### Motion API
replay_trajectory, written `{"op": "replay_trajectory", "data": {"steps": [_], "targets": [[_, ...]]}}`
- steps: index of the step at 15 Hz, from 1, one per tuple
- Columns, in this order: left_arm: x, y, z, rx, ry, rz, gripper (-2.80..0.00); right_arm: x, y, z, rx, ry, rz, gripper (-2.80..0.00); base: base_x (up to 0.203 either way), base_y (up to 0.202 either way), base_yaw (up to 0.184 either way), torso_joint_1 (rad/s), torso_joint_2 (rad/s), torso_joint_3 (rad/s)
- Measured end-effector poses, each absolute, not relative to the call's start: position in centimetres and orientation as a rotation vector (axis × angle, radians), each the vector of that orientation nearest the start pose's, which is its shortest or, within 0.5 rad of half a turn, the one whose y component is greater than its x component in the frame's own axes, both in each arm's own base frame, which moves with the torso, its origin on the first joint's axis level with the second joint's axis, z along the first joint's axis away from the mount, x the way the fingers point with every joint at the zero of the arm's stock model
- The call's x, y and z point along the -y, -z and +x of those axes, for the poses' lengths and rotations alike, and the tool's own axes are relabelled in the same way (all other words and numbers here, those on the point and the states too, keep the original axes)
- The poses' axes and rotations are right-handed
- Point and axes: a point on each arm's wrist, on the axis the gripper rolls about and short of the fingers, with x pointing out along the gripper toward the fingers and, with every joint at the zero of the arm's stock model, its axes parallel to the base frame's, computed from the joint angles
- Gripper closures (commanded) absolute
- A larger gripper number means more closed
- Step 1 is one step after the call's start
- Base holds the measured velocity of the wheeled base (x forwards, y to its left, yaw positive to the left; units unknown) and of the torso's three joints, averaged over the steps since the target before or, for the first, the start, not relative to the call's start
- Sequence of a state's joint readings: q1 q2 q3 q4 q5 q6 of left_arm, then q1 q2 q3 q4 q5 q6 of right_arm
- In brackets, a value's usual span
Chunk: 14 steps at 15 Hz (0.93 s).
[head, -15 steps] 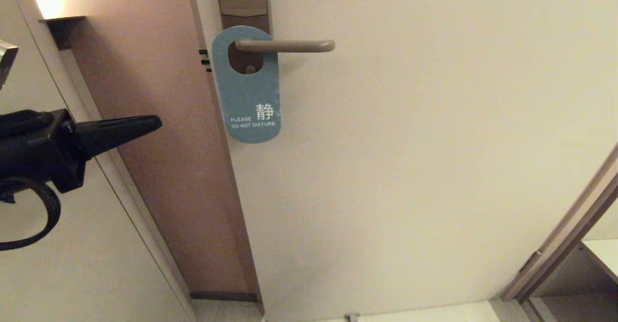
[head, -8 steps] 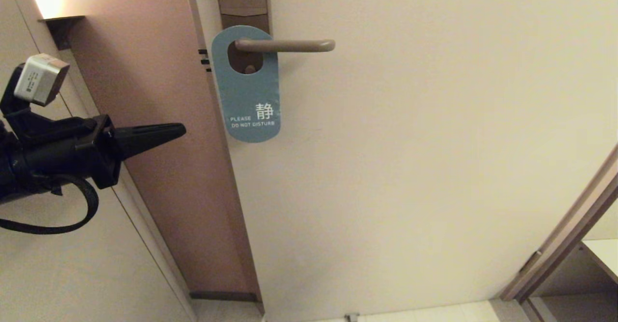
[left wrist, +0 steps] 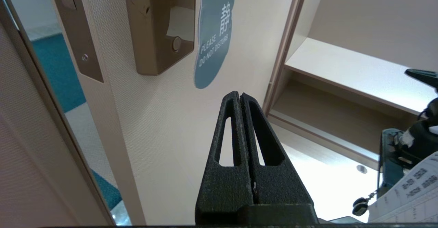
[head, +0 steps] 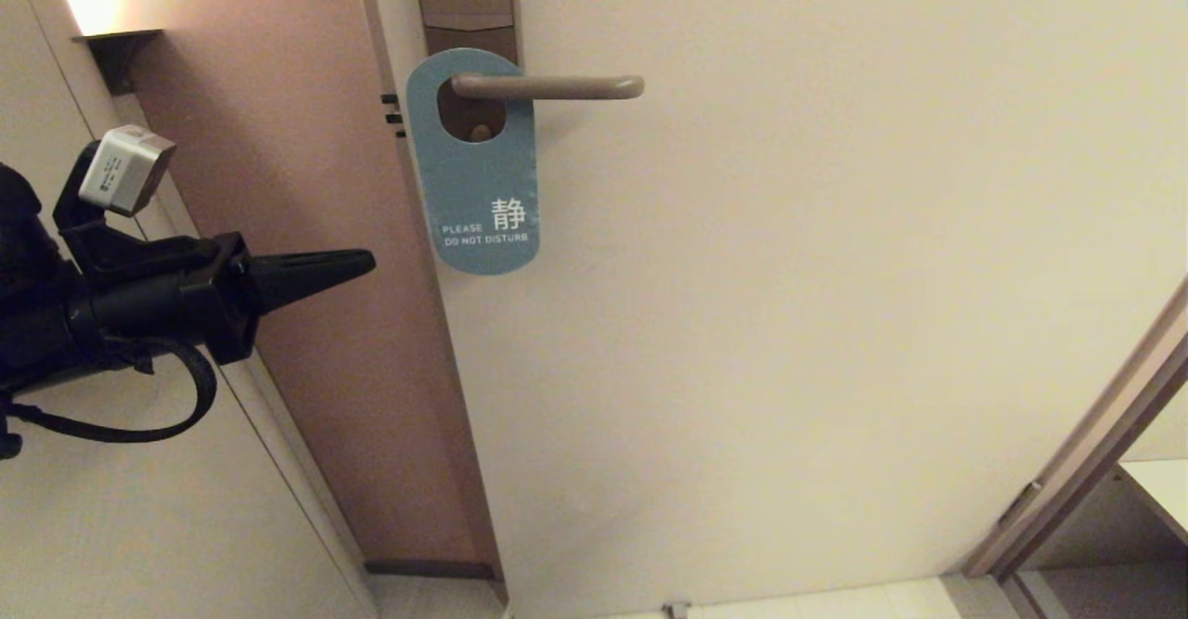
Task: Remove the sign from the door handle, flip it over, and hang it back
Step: Take down the sign
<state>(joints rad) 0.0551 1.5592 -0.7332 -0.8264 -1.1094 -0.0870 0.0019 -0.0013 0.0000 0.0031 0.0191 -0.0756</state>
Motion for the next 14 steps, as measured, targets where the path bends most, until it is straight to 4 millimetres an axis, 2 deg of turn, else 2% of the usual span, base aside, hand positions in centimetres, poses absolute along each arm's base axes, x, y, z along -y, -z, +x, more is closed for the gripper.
{"op": "replay_trajectory", "data": {"steps": [5, 6, 10, 14], "targets": [[0.6, -22.2, 26.2, -0.053, 1.073, -0.086, 0.0, 0.0, -7.5, -2.3, -0.001, -0.02, -0.076, 0.0, 0.0, 0.0, 0.0, 0.0, 0.0, 0.0], [0.6, -22.1, 26.2, -0.054, 1.075, -0.086, -2.8, 0.0, -7.5, -2.3, -0.001, -0.02, -0.076, 0.0, 0.0, 0.0, 0.0, 0.0, 0.0, 0.0], [0.5, -22.4, 26.3, -0.044, 1.072, -0.082, -2.8, 0.0, -7.5, -2.3, -0.001, -0.02, -0.076, 0.0, 0.0, 0.0, 0.0, 0.0, 0.0, 0.0], [-0.2, -23.8, 27.0, -0.002, 1.051, -0.054, -2.8, 0.0, -7.5, -2.3, -0.001, -0.021, -0.076, 0.0, 0.0, 0.0, 0.0, 0.0, 0.0, 0.0]]}}
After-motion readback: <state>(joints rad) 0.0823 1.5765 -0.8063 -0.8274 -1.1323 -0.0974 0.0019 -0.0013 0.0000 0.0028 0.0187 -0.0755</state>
